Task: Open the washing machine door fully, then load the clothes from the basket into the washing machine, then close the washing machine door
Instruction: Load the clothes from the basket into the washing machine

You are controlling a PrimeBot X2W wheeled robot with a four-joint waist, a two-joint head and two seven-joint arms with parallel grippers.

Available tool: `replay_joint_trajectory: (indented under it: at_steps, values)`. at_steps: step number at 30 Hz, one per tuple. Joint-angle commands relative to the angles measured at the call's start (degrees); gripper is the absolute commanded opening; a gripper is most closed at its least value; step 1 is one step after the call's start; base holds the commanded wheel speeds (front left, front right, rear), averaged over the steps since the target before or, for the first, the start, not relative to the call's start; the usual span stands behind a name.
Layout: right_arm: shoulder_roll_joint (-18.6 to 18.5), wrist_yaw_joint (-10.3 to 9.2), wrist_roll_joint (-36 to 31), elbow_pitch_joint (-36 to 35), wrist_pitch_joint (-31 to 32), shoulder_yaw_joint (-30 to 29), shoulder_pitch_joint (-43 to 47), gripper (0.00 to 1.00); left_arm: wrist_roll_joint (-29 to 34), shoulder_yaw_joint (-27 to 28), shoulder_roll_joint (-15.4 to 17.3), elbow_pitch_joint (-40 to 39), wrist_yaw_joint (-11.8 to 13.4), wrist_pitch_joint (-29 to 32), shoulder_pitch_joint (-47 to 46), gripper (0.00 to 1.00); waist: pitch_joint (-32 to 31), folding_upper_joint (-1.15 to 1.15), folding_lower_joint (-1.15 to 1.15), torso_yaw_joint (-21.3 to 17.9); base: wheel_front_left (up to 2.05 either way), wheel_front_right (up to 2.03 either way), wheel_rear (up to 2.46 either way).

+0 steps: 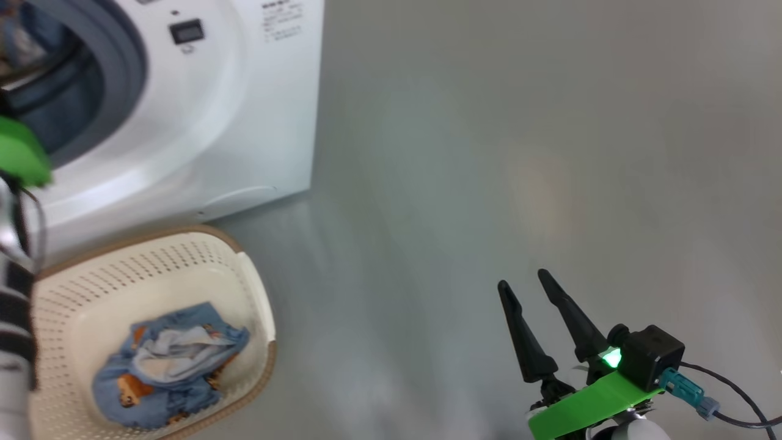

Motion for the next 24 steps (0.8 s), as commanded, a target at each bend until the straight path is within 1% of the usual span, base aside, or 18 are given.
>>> replay_joint_trajectory:
  at_steps: [1, 8, 9, 14, 19, 24]
  values:
    - [-0.64, 0.10, -0.79, -0.82, -0.28, 0.75, 1.13, 1.00, -0.52, 1.31, 1.85, -2.49, 0.35, -0.34, 2.02, 1.00, -3.83, 0.00, 0.00, 3.07, 0.00, 0.00, 0.00]
    - [-0.64, 0.10, -2.58, -0.46, -0.28, -1.87, 1.80, 1.00, -2.33, 2.06, -3.49, -13.53, 0.00, -0.35, 14.44, 1.00, -7.77, 0.00, 0.00, 6.98, 0.00, 0.00, 0.00]
    - [-0.64, 0.10, -3.12, -0.38, -0.28, -2.41, 1.81, 1.00, -2.51, 2.02, -4.93, -16.37, -0.29, -0.35, 17.93, 1.00, -8.63, 0.00, 0.00, 8.20, 0.00, 0.00, 0.00]
    - [-0.64, 0.10, -4.58, -0.17, -0.28, -3.49, 1.94, 1.00, -2.46, 1.75, -8.38, -22.79, -0.86, -0.35, 26.66, 1.00, -10.98, 0.00, 0.00, 11.16, 0.00, 0.00, 0.00]
    - [-0.64, 0.10, -5.90, 0.10, -0.28, -4.52, 2.67, 1.00, -1.96, 1.60, -11.10, -28.50, -1.02, -0.35, 34.93, 1.00, -13.74, 0.00, 0.00, 13.86, 0.00, 0.00, 0.00]
    - [-0.64, 0.10, -6.77, 0.22, -0.28, -5.59, 4.08, 1.00, -1.80, 1.98, -12.91, -33.76, -0.71, -0.36, 42.56, 1.00, -16.34, 0.00, 0.00, 16.23, 0.00, 0.00, 0.00]
